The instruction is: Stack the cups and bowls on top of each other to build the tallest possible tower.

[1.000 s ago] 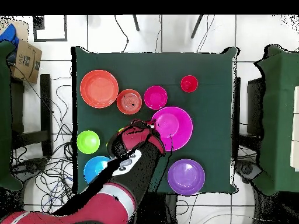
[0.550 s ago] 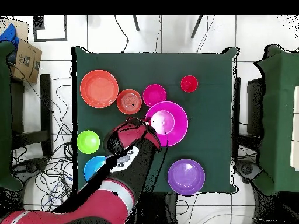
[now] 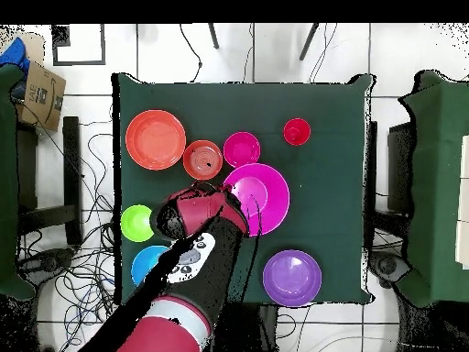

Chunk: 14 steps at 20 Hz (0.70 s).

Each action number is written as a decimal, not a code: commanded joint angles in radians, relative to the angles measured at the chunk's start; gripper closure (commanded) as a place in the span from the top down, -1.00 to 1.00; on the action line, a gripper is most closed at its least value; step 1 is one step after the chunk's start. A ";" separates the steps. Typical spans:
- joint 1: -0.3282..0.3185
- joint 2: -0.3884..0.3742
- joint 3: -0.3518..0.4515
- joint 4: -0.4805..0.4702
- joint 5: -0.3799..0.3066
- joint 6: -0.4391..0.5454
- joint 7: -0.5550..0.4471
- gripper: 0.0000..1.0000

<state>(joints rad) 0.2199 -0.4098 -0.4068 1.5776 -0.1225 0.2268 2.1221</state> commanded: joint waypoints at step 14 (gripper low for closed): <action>0.060 0.031 0.029 -0.111 0.069 0.187 0.154 -1.00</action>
<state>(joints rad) 0.2526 -0.4450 -0.4258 1.5645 -0.1018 0.3136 2.1221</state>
